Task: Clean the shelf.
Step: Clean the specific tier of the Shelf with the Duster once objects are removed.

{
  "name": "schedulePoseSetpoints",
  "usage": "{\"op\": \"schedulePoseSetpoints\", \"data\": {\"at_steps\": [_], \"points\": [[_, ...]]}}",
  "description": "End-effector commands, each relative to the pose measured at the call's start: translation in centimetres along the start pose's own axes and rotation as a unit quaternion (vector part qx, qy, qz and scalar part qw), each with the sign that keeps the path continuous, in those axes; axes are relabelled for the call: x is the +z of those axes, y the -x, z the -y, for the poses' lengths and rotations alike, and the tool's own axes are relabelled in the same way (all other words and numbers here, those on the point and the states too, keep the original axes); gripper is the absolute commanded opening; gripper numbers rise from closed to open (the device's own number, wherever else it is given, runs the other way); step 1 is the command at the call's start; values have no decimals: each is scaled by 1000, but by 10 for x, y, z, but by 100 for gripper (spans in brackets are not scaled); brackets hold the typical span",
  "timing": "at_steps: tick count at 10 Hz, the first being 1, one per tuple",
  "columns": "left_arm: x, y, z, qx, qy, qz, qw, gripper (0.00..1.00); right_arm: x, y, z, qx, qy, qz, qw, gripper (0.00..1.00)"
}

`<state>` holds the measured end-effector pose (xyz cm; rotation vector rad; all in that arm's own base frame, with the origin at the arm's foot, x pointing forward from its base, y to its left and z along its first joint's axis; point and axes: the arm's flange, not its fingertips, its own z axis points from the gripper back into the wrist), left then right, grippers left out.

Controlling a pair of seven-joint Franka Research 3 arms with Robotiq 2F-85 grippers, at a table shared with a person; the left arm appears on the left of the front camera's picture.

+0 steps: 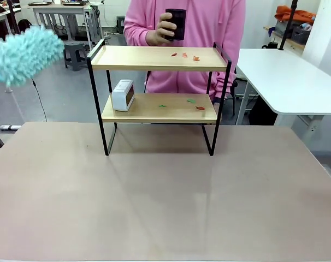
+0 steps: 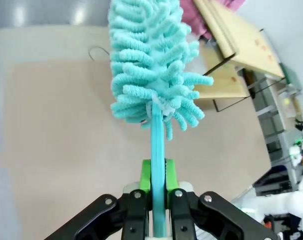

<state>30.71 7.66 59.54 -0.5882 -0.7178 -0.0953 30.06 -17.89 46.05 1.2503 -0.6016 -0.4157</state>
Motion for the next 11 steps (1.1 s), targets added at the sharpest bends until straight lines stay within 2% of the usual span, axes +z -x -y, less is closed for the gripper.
{"op": "schedulePoseSetpoints", "data": {"at_steps": [1, 3, 5, 6, 10, 11], "points": [[13, -51, 53, -52, -35, -27, 998, 12, -2, -3, -1, 14, -12, 7, 1000, 100], [1, -87, 104, -53, -57, -88, 993, 12, -2, -3, -1, 14, -12, 7, 1000, 100], [-15, -96, 147, -43, -52, -53, 996, 12, -2, -3, -1, 14, -12, 7, 1000, 100], [-1, -83, 125, -64, -50, -59, 995, 12, -2, -3, -1, 14, -12, 7, 1000, 100], [-8, -90, 130, -55, -48, -64, 995, 12, -2, -3, -1, 14, -12, 7, 1000, 100], [-8, -93, 140, -63, -38, -48, 996, 12, -2, -3, -1, 14, -12, 7, 1000, 100]]}}
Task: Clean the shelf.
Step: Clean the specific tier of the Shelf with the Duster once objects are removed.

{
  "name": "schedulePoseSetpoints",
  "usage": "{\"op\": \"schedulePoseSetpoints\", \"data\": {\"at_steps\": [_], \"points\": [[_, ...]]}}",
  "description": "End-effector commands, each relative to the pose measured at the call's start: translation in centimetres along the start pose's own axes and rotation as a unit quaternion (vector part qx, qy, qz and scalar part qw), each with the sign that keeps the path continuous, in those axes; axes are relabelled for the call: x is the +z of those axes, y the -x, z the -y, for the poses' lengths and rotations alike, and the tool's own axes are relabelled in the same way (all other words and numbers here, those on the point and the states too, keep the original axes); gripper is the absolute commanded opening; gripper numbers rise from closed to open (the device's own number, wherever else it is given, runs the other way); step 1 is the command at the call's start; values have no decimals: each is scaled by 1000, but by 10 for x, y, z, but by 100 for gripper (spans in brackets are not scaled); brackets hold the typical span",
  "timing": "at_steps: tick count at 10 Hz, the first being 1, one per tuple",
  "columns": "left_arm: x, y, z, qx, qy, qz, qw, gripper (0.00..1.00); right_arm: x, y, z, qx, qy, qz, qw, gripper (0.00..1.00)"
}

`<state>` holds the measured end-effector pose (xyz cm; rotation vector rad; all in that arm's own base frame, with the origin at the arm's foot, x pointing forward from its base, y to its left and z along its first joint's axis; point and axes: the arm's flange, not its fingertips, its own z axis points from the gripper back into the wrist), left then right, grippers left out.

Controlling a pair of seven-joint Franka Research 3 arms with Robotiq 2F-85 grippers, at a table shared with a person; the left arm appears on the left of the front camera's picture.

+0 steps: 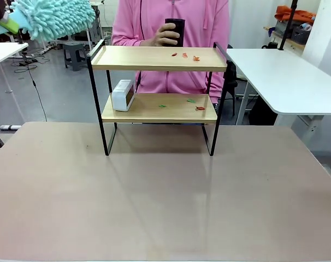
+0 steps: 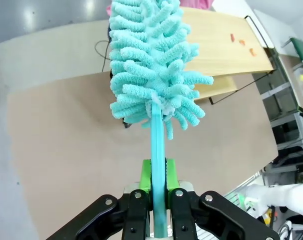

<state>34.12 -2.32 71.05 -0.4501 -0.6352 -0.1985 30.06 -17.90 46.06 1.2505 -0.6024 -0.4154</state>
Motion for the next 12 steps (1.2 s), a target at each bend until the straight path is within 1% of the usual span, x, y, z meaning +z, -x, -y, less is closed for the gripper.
{"op": "schedulePoseSetpoints", "data": {"at_steps": [1, 2, 3, 5, 8, 10, 12], "points": [[-5, -19, 28, -28, 20, 20, 999, 12, -2, -3, -1, 14, -12, 7, 1000, 100], [-15, -31, 42, -45, -5, 22, 999, 12, -2, -3, -1, 14, -12, 7, 1000, 100], [-30, -39, 58, -72, 13, 0, 997, 12, -2, -3, -1, 14, -12, 7, 1000, 100], [-64, -45, 80, -106, 17, -44, 993, 12, -2, -3, -1, 14, -12, 7, 1000, 100], [-97, -46, 89, -117, 11, -84, 990, 12, -2, -3, -1, 14, -12, 7, 1000, 100], [-113, -43, 92, -116, -18, -93, 989, 12, -2, -3, -1, 14, -12, 7, 1000, 100], [-118, -39, 93, -119, -13, -102, 988, 12, -2, -3, -1, 14, -12, 7, 1000, 100]]}}
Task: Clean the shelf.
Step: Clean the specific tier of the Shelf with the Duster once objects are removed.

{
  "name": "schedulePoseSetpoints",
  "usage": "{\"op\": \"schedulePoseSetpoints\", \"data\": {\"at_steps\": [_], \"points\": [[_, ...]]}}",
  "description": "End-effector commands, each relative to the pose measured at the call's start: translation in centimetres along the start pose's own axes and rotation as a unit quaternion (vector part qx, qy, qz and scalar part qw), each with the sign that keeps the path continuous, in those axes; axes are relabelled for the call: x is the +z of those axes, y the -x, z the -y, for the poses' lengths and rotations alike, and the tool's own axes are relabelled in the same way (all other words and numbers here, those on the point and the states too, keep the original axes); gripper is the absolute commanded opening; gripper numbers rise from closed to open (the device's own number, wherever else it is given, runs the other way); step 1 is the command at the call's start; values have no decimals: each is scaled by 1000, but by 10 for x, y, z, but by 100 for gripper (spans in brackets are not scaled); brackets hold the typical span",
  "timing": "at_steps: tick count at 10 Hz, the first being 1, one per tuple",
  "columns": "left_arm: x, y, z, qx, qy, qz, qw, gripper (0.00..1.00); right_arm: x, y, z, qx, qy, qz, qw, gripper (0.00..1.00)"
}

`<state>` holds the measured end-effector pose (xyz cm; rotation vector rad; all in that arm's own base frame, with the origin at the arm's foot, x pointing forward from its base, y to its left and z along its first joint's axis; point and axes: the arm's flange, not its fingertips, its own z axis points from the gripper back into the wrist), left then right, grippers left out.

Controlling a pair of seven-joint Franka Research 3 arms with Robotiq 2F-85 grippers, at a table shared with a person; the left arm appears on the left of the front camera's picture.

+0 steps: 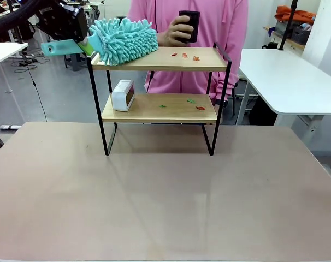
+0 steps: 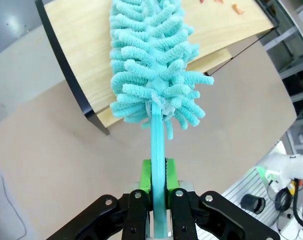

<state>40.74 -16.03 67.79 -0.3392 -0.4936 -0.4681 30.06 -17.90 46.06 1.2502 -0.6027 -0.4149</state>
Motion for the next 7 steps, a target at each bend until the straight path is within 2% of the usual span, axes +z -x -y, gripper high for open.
{"op": "schedulePoseSetpoints", "data": {"at_steps": [1, 7], "points": [[1, 0, 6, 2, -7, -7, 1000, 12, -2, -3, -1, 14, -12, 7, 1000, 100], [-23, -13, 29, -41, 66, -26, 997, 12, -2, -3, -1, 14, -12, 7, 1000, 100]]}}
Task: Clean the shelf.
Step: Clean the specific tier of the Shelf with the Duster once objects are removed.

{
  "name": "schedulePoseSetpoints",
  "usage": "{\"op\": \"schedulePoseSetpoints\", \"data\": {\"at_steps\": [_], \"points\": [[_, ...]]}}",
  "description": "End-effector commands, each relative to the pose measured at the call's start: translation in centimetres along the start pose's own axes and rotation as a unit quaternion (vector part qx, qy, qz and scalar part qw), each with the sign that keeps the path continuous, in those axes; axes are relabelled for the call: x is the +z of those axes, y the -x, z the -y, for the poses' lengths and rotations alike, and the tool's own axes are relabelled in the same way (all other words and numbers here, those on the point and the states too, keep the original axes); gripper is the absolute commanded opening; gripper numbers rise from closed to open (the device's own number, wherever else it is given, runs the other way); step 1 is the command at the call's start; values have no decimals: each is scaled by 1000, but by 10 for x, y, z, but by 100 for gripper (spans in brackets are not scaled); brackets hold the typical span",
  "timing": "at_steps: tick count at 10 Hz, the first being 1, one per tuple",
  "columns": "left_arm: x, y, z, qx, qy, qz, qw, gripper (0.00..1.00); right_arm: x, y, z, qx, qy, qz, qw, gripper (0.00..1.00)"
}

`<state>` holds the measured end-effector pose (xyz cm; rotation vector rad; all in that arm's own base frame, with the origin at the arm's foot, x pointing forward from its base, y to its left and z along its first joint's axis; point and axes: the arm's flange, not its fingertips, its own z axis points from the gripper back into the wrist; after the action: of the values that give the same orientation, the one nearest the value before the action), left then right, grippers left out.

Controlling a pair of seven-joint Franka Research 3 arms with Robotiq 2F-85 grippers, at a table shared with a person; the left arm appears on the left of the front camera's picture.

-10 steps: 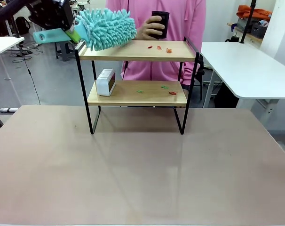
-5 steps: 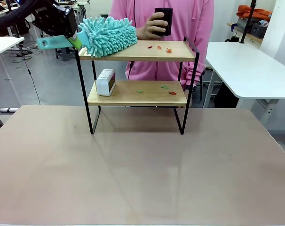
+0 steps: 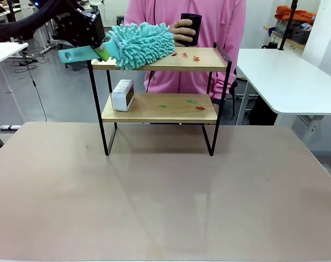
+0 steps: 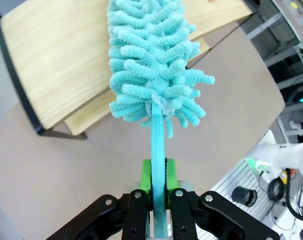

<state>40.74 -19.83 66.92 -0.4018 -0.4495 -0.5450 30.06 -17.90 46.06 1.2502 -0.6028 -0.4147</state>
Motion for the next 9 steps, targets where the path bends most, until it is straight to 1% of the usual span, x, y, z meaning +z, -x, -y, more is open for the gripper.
{"op": "schedulePoseSetpoints", "data": {"at_steps": [1, 4, 6, 7, 8, 9], "points": [[-1, -7, 1, -26, 39, -12, 999, 12, -2, -3, -1, 14, -12, 7, 1000, 100], [-2, -9, 1, -72, 86, -39, 993, 12, -2, -3, -1, 14, -12, 7, 1000, 100], [0, -6, 0, -109, 100, -64, 987, 12, -2, -3, -1, 14, -12, 7, 1000, 100], [4, -1, 0, -144, 123, -82, 979, 12, -2, -3, -1, 14, -12, 7, 1000, 100], [13, 4, -2, -186, 164, -103, 963, 12, -2, -3, -1, 14, -12, 7, 1000, 100], [25, 11, -3, -224, 224, -113, 942, 12, -2, -3, -1, 14, -12, 7, 1000, 100]]}}
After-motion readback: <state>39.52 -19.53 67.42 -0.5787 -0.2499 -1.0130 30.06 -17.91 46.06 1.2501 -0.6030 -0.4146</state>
